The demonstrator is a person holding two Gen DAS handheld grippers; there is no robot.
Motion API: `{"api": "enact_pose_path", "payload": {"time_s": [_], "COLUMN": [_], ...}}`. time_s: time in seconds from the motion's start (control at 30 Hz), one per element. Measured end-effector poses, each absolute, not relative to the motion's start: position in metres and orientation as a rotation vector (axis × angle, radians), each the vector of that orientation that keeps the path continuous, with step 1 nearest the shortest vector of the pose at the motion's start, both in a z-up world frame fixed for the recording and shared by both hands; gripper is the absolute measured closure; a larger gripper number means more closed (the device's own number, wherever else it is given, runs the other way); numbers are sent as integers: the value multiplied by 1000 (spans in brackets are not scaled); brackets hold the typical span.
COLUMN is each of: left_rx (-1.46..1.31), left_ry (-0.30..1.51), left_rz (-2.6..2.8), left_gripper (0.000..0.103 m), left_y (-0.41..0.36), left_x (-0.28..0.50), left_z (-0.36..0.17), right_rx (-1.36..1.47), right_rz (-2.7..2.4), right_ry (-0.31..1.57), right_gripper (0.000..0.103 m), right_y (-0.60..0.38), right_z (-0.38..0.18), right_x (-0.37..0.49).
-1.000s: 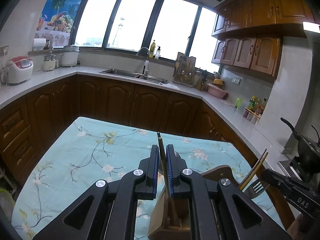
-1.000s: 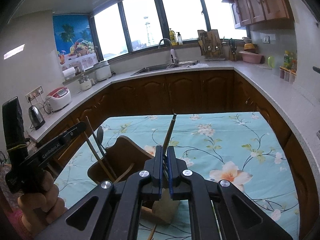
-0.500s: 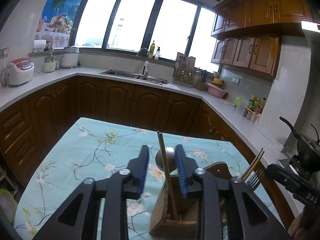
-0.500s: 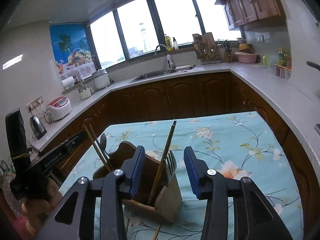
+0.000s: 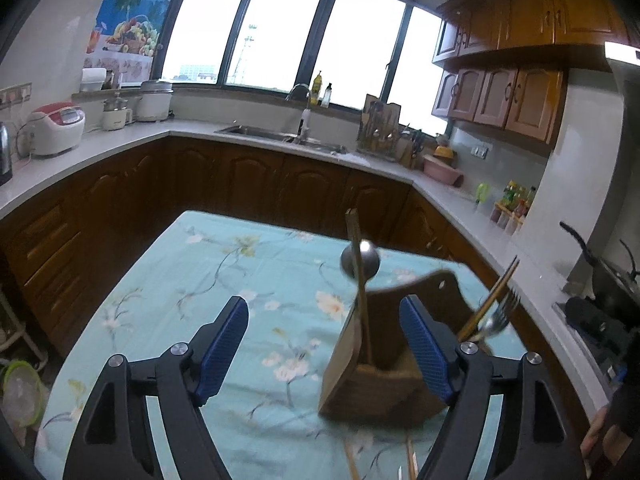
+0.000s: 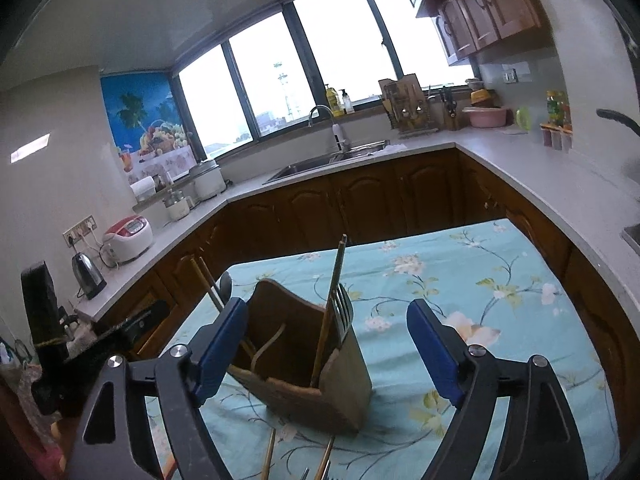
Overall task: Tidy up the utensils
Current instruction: 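Withdraw both open tools from the caddy back over the cutlery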
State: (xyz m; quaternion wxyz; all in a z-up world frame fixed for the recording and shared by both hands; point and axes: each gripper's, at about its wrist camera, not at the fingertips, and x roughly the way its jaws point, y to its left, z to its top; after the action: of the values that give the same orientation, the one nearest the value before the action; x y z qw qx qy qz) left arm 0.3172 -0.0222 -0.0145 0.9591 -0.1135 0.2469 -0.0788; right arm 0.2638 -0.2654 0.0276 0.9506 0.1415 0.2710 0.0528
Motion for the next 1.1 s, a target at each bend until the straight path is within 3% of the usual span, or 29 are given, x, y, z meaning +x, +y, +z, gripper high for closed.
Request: {"api": "enact_pose_path", "payload": {"time_s": [1.1], "left_rx": [-236], "left_ry": [694], "left_rz": [-145], "left_gripper": [24], "left_y": [10], "left_x": [209], "left_z": [-24], "right_rx": [353], "right_rz": [108], "right_ry": [689], "right_gripper": [18], "right_y": [-246], "right_z": [-23], "right_x": [162]}}
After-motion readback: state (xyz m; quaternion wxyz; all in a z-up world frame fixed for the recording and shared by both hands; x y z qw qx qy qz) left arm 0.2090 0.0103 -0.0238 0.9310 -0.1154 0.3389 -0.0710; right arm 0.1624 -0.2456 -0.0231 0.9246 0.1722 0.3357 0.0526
